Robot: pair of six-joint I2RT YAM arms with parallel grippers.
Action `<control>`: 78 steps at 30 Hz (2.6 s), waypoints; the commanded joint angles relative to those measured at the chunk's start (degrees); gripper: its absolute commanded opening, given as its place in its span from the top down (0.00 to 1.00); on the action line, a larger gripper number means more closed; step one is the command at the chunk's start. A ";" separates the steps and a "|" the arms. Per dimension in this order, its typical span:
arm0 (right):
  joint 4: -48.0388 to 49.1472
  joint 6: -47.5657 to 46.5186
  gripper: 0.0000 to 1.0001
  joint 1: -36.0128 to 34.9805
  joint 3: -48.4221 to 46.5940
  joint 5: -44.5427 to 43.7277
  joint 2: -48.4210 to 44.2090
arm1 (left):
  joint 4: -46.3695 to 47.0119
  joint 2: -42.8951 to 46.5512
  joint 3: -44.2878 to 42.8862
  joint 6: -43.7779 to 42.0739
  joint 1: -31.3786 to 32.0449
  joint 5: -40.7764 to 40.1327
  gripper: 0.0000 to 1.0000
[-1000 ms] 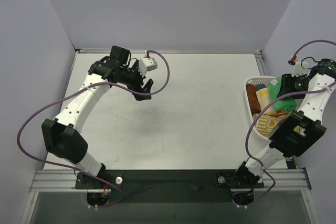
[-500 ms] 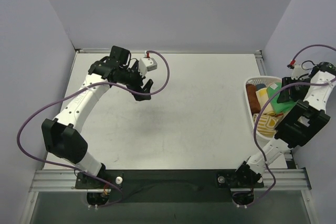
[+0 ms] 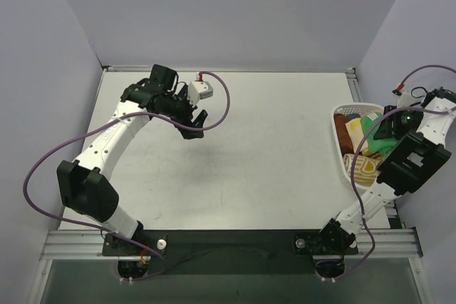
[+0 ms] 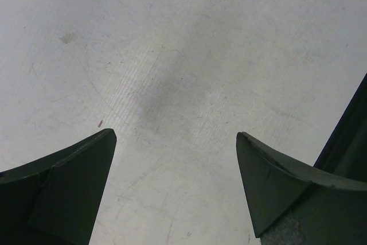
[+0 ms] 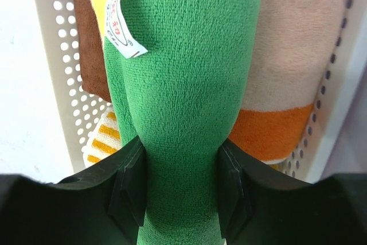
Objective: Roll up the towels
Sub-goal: Place the rolled towel into the container
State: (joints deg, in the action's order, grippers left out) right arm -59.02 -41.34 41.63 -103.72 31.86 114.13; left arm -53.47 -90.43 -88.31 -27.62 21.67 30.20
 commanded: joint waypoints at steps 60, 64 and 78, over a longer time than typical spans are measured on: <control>18.33 2.58 0.37 -5.15 18.12 -9.27 -14.28 | -0.58 2.63 1.48 -1.56 0.21 -2.51 0.02; 16.49 2.58 0.36 -5.06 16.45 -8.57 -15.42 | -0.76 2.28 1.21 -1.83 0.21 -2.77 0.03; 10.78 2.76 0.22 -5.24 10.91 -7.07 -19.73 | -0.76 1.22 -0.89 1.15 -1.89 -4.81 0.03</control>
State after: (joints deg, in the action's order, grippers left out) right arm -43.90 -38.65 36.34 -90.13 22.98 97.76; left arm -53.93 -89.27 -85.97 -28.56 21.15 25.23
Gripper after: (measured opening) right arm 0.773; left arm 0.974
